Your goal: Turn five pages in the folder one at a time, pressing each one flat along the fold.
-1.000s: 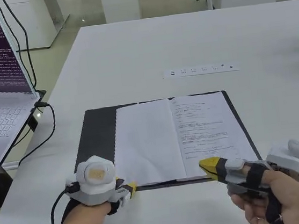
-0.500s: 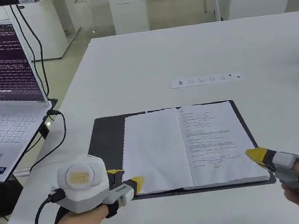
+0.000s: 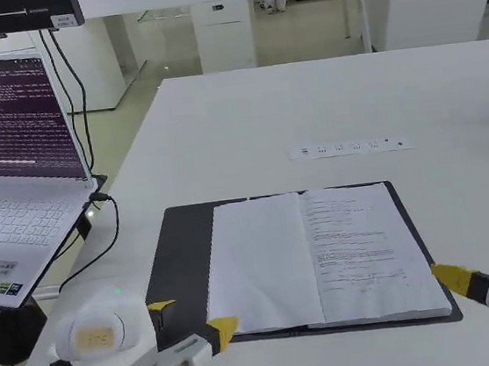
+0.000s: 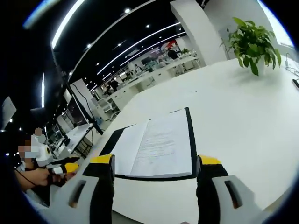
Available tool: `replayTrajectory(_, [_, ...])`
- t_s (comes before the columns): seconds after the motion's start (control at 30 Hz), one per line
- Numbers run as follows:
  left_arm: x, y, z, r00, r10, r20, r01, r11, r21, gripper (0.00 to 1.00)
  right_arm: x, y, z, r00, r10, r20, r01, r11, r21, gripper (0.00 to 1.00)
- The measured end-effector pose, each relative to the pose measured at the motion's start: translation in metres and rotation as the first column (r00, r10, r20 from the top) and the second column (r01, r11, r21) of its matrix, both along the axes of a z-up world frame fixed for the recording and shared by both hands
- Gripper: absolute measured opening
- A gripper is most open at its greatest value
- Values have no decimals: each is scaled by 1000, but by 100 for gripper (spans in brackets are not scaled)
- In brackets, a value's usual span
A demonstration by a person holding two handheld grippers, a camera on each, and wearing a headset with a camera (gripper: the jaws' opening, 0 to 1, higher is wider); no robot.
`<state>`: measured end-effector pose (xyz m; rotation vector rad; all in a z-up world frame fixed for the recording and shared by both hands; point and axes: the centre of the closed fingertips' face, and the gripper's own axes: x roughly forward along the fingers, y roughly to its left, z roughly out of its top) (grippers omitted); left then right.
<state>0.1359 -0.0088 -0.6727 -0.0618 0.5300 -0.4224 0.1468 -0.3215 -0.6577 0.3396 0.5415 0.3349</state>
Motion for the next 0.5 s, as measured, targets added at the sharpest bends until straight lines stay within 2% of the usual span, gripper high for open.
replayTrajectory(0.03, [-1, 0, 0, 1000, 3, -1, -3, 1000, -1, 66, -1, -1, -3, 1000, 8, 4, -8, 1000, -27, 74])
replayTrajectory(0.13, [-6, 1, 0, 1000, 19, -18, -19, 1000, 0, 71, -10, -2, -15, 999, 47, -23, -49, 994, -96, 75])
replayTrajectory(0.2, [-9, 1, 1, 999, 25, -24, -25, 1000, -4, 73, -15, -5, -22, 997, 79, -19, -81, 983, -165, 77])
replayTrajectory(0.23, [-10, 0, 0, 999, 24, -27, -24, 1000, -5, 74, -16, -5, -22, 996, 91, -13, -92, 979, -183, 78])
replayTrajectory(0.3, [-13, -1, 2, 1000, 15, -22, -15, 1000, 14, 74, -18, -4, -21, 995, 103, -4, -102, 975, -197, 78])
replayTrajectory(0.4, [-14, -1, 5, 1000, 13, -14, -13, 1000, 22, 76, -16, -5, -14, 992, 121, 41, -109, 968, -224, 81])
replayTrajectory(0.43, [-15, -1, 6, 1000, 15, -12, -14, 1000, 22, 78, -13, -7, -10, 991, 120, 60, -104, 969, -224, 83])
replayTrajectory(0.5, [-15, -3, 7, 1000, 12, -16, -12, 1000, 20, 81, -12, -7, -8, 990, 122, 65, -105, 970, -218, 86])
